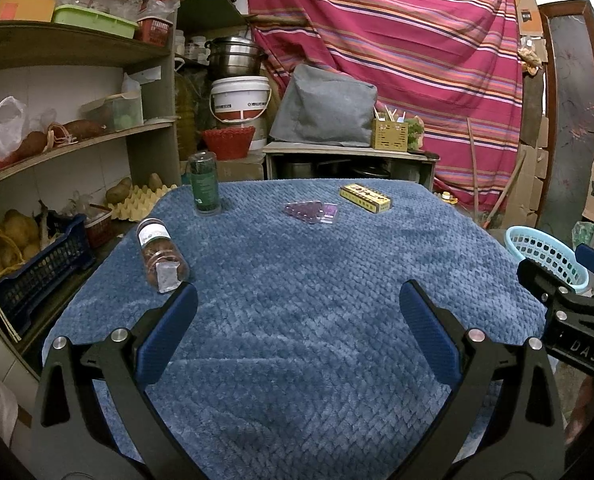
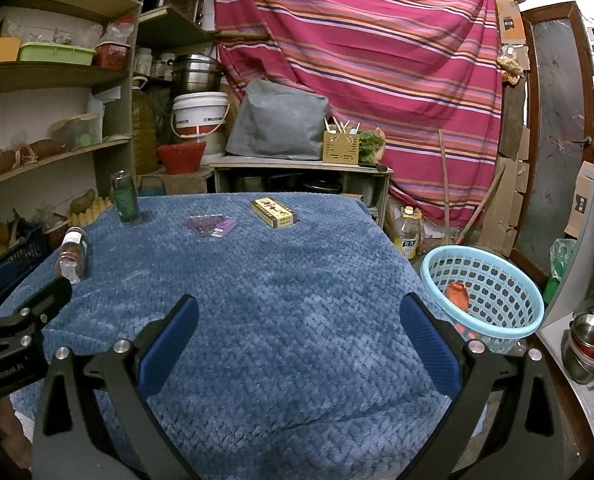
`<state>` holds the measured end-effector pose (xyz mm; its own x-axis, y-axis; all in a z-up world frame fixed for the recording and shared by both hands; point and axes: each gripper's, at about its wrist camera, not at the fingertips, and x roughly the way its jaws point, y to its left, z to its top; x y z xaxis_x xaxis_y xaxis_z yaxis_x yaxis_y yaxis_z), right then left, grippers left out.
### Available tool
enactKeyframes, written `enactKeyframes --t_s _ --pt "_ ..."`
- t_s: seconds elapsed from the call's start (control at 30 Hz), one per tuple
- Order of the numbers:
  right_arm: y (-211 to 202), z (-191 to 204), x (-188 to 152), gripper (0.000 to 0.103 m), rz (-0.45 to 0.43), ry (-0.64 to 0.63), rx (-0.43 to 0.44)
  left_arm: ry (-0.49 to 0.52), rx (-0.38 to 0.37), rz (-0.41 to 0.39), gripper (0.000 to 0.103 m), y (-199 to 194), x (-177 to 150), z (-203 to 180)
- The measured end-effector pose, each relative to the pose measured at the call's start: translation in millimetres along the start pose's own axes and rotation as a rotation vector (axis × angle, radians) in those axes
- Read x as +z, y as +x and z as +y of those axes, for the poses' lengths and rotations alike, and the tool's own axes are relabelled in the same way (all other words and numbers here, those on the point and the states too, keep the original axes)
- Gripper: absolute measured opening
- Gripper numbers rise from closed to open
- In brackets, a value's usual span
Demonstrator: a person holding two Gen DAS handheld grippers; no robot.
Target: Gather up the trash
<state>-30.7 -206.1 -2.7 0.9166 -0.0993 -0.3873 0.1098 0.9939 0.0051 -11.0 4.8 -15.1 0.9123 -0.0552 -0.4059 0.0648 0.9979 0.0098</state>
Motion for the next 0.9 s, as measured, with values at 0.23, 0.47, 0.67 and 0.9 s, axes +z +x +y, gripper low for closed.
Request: enactKeyframes --t_s 0.23,0.47,0.67,0.9 --pt "-0.7 -1.0 -0.1 0.098 0.003 -0.002 0.001 -0.003 0.000 0.001 0.098 -0.8 -0.4 -0.1" --pt "-0.6 -1.0 -0.2 0.098 0.001 -0.004 0.000 -0.001 0.001 -0.001 0.098 -0.9 -0.4 0.3" --pt "-0.5 -1.2 0.0 0.098 0.000 -0.006 -0.001 -0.002 0.000 -0.001 0.098 -0.8 -0.4 0.5" --pt "-0.7 -2.3 0.4 0.098 -0.002 -0.009 -0.002 -0.003 0.000 -0.002 0.098 -0.8 -0.6 0.6"
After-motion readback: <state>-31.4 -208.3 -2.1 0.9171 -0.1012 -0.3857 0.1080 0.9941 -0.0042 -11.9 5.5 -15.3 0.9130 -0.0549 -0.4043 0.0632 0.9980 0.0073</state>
